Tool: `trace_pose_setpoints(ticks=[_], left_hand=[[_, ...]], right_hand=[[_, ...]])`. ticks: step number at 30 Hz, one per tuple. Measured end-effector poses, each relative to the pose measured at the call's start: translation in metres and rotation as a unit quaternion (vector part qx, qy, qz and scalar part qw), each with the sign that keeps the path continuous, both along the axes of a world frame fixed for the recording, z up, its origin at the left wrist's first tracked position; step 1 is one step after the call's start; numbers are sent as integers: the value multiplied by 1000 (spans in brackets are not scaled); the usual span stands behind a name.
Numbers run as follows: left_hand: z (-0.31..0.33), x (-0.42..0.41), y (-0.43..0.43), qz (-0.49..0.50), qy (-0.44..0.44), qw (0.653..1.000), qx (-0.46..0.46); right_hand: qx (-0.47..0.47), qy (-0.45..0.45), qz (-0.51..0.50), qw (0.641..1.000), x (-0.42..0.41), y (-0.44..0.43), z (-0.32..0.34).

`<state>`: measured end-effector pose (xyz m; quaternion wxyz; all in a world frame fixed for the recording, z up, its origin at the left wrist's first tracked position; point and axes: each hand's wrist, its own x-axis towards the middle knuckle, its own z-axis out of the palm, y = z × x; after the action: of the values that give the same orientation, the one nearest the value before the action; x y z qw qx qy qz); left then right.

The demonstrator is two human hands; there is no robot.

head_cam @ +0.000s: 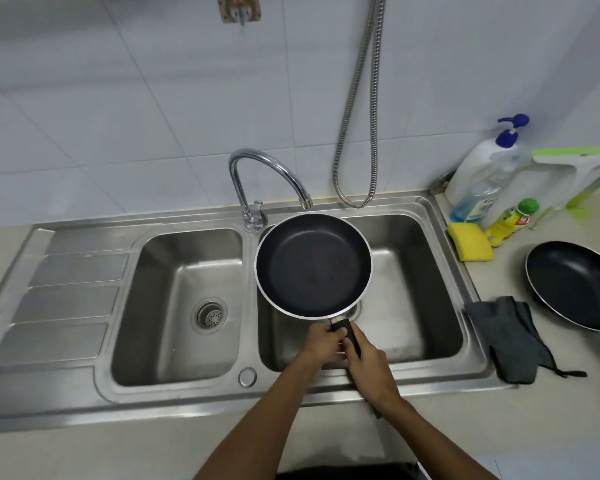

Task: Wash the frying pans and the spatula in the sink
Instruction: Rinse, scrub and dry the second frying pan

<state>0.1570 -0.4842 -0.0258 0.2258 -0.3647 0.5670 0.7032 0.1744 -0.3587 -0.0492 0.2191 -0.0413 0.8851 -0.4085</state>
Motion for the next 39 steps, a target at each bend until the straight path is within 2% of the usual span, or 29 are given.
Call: trace_pose_setpoints(ticks=[5,7,8,10,12,14,16,18,22,24,28,31,35,39], left_hand=[[0,-1,-6,-46,-9,998,-31],[7,-5,-17,-131,-14,988,-78],[17,-11,-28,-221,-12,965,-139],[40,-34,-60,-377,-3,874,-305],[68,-66,-94,-396,34,780,-483],[90,-104,-120,-344,95,717,-599],[101,-138,-140,-321,165,660,-658],[94,-163,-160,-356,183,595,-697],[62,-165,-186,-403,134,534,-731],[53,-154,-184,-367,153,538,-743],[32,-117,-172,-298,146,606,-724],[11,-91,-165,-327,135,661,-662],[1,-89,-159,-336,118,709,-609],[0,-90,-159,-337,114,709,-609]], right_hand=[[0,4,0,1000,0,-1,-5],[5,4,-3,1000,-2,-2,-10],[13,3,-4,1000,-2,-2,-12],[29,4,-10,1000,-4,-2,-14],[35,3,-9,999,-5,-3,-13],[36,1,-7,999,-3,-3,-14],[38,0,-6,999,-4,-4,-16],[42,3,-4,999,-4,-3,-20],[45,3,-6,999,-3,-3,-21],[46,0,-9,999,-4,-3,-19],[48,-9,-9,999,-3,-3,-18],[52,-9,-7,999,-3,-4,-17],[52,-11,-4,999,-4,-5,-12],[49,-18,-2,999,-4,-5,-9]])
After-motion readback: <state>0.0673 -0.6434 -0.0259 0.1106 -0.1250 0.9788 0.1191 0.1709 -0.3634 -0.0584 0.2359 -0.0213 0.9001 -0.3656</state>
